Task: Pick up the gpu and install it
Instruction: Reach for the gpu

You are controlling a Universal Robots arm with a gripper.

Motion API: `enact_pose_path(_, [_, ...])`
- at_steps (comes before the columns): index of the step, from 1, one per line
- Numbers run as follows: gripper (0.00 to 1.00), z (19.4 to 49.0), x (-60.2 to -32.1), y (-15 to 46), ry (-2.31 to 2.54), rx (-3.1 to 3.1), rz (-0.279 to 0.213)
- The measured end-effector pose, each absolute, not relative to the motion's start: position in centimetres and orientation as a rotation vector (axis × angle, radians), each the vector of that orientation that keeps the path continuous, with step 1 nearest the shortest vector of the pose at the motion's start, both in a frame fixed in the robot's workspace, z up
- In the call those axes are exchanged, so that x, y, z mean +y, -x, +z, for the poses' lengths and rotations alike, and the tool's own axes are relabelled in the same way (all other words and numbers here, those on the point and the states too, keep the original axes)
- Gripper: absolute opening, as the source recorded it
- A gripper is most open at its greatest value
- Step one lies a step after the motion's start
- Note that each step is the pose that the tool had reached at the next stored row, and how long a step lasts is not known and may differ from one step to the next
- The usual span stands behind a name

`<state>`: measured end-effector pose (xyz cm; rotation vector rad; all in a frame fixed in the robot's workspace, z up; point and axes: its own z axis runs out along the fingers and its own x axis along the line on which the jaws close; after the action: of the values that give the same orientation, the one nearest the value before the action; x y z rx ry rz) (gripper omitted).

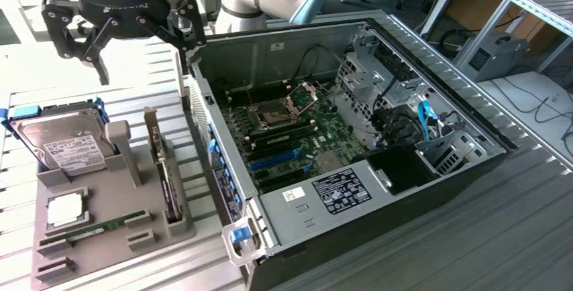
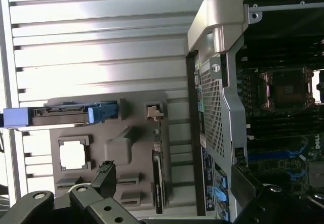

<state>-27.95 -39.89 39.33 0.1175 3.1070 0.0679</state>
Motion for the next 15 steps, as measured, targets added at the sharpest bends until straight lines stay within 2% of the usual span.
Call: enact_pose_path(15, [0.99, 39.3, -39.9, 30.4, -0.117, 3.105, 0.068])
